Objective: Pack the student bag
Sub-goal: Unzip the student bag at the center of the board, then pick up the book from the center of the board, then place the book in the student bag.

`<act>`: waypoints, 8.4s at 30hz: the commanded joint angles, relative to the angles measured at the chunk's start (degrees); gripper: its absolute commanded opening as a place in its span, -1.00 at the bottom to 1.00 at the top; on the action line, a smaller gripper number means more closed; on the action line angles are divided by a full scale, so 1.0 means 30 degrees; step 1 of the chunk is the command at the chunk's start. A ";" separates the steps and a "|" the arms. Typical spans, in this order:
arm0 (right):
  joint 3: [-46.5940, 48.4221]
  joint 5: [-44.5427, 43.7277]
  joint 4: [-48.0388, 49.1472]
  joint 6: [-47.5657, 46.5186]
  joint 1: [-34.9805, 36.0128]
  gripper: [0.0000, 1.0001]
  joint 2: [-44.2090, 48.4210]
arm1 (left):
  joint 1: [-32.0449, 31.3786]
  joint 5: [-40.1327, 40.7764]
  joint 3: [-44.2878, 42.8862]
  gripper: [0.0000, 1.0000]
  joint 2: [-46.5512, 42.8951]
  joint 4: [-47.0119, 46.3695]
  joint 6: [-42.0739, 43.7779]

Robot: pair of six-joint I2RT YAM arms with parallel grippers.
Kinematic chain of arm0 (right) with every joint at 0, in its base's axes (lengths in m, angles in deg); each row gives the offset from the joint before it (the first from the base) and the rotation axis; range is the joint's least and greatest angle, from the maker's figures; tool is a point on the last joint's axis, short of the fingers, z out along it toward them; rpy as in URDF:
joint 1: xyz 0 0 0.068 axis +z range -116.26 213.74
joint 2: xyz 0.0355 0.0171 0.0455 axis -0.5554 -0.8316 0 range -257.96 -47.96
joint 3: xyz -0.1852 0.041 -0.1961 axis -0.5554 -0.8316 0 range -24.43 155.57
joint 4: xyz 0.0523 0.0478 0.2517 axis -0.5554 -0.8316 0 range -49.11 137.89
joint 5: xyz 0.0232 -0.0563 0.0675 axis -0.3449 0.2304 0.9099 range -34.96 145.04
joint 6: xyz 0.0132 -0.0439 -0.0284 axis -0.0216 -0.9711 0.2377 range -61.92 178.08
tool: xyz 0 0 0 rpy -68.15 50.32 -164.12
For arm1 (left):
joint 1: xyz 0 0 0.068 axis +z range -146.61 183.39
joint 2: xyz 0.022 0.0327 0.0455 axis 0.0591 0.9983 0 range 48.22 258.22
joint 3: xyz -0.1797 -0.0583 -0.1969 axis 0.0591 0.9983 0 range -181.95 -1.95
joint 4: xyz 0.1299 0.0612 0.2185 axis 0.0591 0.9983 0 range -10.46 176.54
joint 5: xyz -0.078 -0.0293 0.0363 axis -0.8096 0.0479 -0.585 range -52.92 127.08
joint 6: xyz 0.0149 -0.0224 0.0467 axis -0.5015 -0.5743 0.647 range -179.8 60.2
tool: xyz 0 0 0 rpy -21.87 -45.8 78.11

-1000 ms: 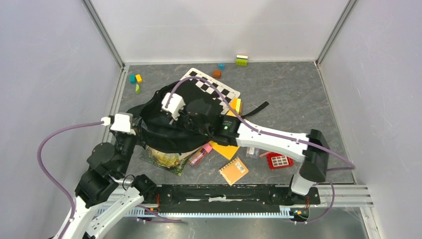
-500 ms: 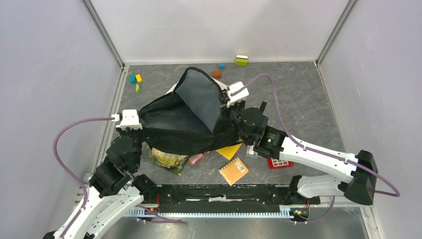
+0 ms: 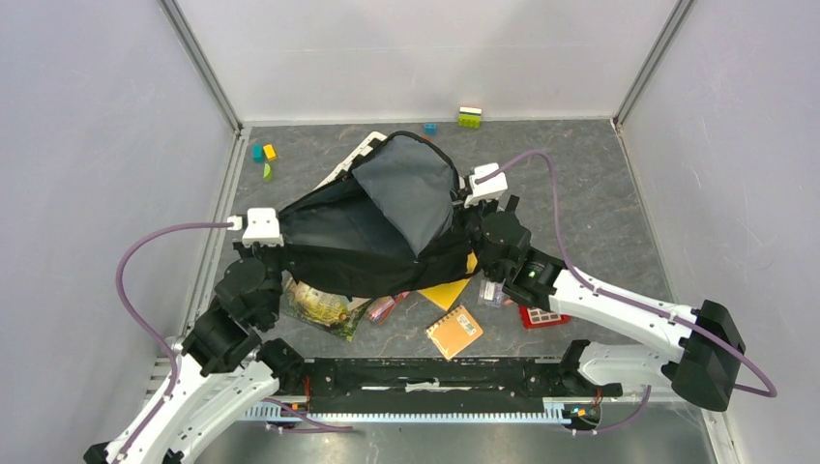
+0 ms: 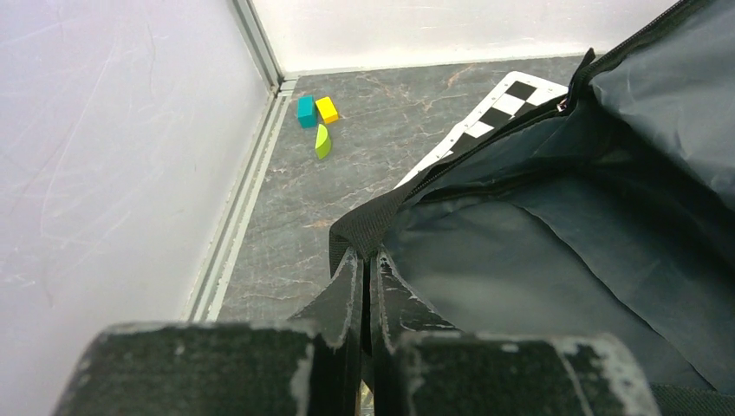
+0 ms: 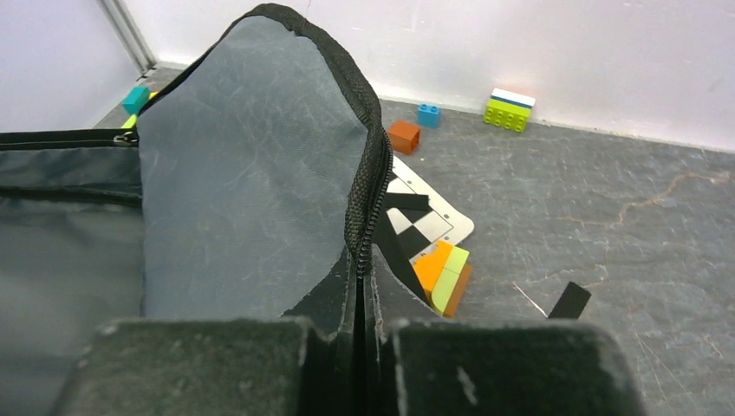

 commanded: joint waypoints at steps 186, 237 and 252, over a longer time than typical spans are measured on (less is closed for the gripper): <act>0.0983 -0.0932 -0.1618 -0.5944 1.0304 -1.00 0.2356 | 0.5602 -1.8726 -0.6570 -0.96 1.3415 -0.6652 -0.2835; -0.3261 0.1666 0.8650 -1.1086 1.0750 -1.00 -0.0825 | 0.5635 -2.1896 0.3529 0.99 0.3503 -0.7062 -2.4574; -0.2273 0.3973 0.6441 -1.2917 1.1930 -1.00 -0.2374 | 0.5642 -2.2005 0.6443 0.84 0.2314 -0.5537 -2.4979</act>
